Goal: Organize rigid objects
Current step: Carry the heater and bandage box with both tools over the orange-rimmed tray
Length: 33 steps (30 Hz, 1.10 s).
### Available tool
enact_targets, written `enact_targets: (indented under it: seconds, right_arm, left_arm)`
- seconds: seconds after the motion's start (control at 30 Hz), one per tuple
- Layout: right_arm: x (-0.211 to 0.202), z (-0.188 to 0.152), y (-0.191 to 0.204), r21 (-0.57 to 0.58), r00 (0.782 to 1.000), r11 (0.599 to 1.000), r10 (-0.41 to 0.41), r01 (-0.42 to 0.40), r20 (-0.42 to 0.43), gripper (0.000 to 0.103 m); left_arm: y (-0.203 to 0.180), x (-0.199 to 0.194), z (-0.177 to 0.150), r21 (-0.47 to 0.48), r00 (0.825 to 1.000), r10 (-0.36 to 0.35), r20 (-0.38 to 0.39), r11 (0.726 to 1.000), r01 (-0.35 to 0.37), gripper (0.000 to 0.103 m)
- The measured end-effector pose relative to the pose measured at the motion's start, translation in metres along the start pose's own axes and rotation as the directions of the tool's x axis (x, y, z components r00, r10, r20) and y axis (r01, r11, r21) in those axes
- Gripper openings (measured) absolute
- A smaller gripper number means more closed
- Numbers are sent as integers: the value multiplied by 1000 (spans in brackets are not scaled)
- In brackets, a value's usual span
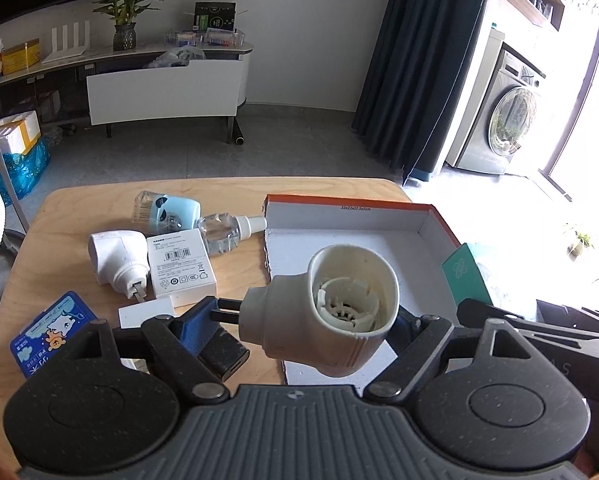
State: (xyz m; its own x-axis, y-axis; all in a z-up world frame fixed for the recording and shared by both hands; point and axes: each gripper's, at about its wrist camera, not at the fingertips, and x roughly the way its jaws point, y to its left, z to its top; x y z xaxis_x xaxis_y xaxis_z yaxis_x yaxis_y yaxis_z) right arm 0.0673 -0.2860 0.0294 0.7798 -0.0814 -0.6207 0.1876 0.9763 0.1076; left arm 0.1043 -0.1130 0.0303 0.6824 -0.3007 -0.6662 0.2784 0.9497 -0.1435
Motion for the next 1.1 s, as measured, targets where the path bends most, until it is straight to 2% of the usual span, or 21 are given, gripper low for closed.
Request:
enact_targets:
  seconds: [0.47, 0.83, 1.1]
  right_arm:
    - [9, 19, -12, -17, 1000, 1000, -2, 2, 8, 84]
    - [22, 32, -27, -2, 1000, 1000, -6, 6, 0, 84]
    - [27, 35, -29, -22, 1000, 1000, -9, 9, -7, 84]
  left_arm:
    - [-21, 17, 16, 21, 1000, -24, -11, 999, 24, 86]
    - [-44, 30, 24, 85, 998, -38, -41, 996, 41, 86]
    - [-44, 37, 28, 71, 999, -27, -35, 997, 29, 86]
